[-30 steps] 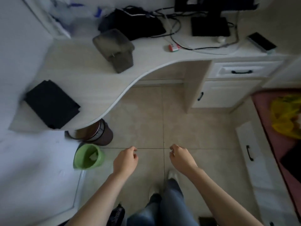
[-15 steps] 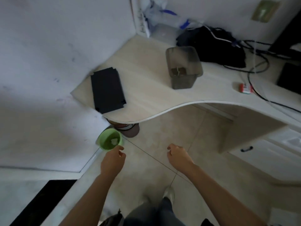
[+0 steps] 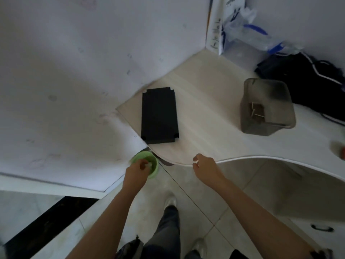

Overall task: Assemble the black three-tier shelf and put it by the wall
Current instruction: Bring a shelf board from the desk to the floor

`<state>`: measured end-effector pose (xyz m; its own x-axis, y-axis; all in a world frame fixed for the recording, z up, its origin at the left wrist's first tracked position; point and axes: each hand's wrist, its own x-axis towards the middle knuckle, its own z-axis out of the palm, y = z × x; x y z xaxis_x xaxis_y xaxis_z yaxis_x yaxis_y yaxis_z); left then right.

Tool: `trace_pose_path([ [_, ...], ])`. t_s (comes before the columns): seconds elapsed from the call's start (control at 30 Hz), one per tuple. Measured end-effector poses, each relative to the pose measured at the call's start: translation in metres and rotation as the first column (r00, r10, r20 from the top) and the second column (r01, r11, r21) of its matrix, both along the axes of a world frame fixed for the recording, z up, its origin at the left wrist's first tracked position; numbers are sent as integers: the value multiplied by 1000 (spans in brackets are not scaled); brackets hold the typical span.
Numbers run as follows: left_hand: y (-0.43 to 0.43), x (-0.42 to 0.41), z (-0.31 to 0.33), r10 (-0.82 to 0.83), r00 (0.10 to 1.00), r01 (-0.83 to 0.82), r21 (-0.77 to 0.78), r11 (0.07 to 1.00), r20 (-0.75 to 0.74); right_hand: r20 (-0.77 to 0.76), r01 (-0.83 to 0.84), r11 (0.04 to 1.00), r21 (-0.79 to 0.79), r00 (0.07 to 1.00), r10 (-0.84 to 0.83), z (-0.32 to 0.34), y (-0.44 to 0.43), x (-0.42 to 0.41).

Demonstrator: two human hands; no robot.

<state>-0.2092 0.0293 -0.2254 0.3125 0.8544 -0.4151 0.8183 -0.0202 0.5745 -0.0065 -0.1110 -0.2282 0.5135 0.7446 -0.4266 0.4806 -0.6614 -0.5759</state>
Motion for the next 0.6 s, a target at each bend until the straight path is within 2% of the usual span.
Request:
trace_pose_path([
  [0.13, 56, 12, -3, 131, 989, -118, -165, 979, 72, 0, 22, 1000, -7, 1000, -22, -4, 46, 11],
  [0.33, 119, 33, -10, 175, 979, -146, -243, 959, 105, -41, 88, 996, -7, 995, -88, -7, 102, 18],
  [0.43, 133, 48, -13, 185, 977, -151, -274, 950, 103, -131, 188, 982, -29, 973, -191, -8, 125, 24],
  [0.6, 141, 70, -19, 244, 963, -195, -326, 925, 116, -252, 295, 943, -154, 911, -326, -13, 157, 35],
])
